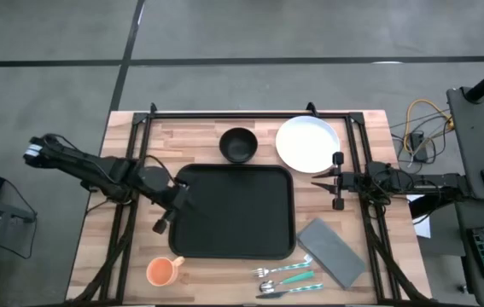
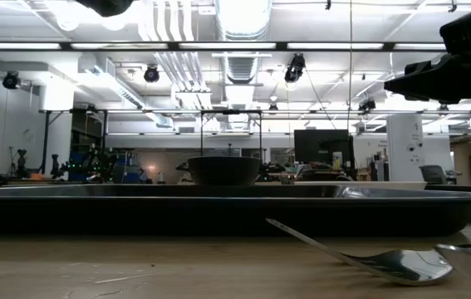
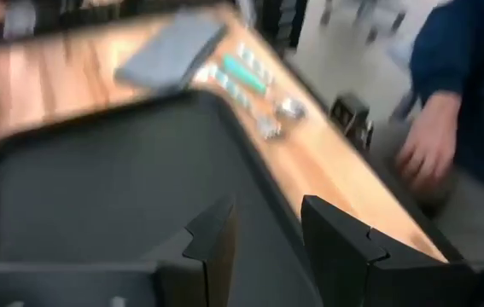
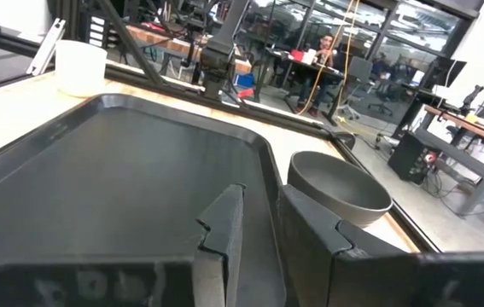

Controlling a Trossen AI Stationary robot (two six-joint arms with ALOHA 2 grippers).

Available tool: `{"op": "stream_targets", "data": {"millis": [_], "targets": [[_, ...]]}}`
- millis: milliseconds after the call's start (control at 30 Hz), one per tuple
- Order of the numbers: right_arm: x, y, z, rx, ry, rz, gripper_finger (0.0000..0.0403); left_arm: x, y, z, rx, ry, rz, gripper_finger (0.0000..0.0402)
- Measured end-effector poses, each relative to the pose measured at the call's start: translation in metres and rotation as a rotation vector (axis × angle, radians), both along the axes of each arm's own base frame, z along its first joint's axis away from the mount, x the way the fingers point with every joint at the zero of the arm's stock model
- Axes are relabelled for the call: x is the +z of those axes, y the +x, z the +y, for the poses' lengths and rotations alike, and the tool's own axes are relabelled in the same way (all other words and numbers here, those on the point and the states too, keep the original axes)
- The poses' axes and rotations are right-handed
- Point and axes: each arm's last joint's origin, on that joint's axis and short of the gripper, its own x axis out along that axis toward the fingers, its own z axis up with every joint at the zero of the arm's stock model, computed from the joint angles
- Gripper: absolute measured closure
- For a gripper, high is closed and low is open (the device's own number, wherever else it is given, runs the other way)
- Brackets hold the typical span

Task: Set up tray
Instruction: Put the orange mug on the top left of the black tray

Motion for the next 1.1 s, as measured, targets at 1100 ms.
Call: {"op": "stream_targets", "data": {"millis": [1100], "targets": [[0.0, 0.0, 0.0, 0.0, 0.0, 0.0, 0.0335, 0.053, -0.032, -0.024, 0.705, -0.104, 0.805, 0.0285]]}}
